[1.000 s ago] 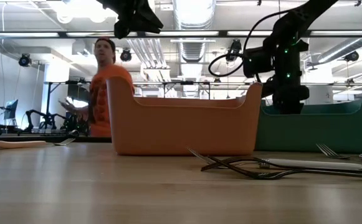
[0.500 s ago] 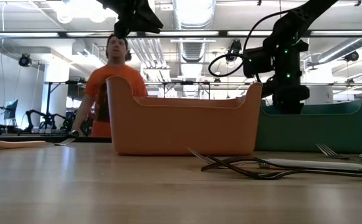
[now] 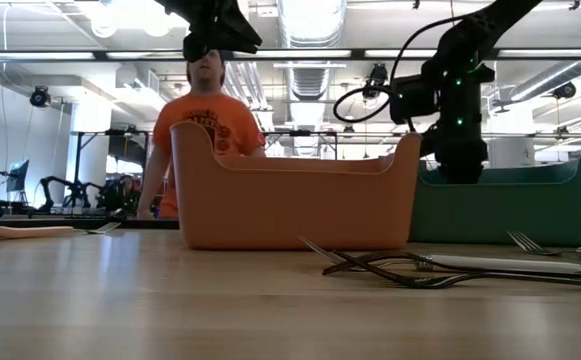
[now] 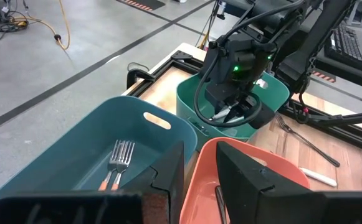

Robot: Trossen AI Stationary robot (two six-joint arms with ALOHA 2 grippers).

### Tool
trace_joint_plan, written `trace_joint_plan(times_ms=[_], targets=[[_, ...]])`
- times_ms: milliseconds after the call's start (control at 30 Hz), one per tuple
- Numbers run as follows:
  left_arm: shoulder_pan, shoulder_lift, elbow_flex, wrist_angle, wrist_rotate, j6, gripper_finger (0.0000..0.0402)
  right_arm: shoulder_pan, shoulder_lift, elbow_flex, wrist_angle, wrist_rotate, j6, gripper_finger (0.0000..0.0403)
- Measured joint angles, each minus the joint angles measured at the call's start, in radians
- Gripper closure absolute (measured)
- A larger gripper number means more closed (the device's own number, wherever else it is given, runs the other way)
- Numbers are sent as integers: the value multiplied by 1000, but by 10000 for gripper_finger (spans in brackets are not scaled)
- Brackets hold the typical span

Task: Sort silverware by color (type)
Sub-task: Put the orange fork into the blue bin

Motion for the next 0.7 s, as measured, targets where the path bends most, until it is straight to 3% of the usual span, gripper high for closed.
trace_joint_plan(times_ms=[333,700], targets=[[0,0,0,-39,-5,-16,325,4,-45,119,-141,-114,165,257],[36,6,0,-322,-90,-172,325,54,-182,279,-121,-107,337,277]])
